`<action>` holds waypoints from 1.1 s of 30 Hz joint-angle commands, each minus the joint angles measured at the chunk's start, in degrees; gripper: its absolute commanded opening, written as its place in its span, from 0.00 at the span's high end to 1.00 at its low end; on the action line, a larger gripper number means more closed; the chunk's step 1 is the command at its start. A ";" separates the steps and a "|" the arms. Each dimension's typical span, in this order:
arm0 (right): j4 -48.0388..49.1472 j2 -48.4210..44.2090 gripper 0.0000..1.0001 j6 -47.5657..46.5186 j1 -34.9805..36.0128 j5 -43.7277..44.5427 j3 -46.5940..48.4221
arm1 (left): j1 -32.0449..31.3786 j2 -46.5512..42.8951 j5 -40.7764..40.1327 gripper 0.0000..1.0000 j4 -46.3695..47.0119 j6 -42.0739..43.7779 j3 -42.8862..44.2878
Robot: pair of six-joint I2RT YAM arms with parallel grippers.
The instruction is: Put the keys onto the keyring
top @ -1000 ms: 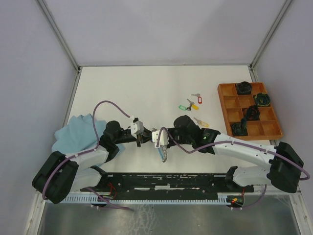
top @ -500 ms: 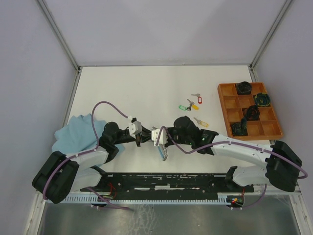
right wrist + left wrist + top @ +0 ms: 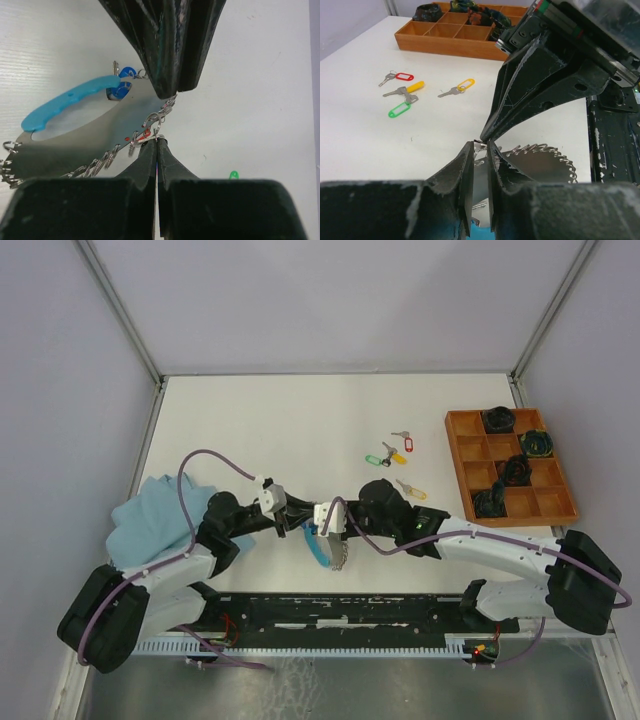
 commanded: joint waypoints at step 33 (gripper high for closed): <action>-2.11 -0.44 0.99 3.14 -0.31 1.58 5.16 | -0.79 -0.45 -11.70 0.47 0.52 -41.45 -4.35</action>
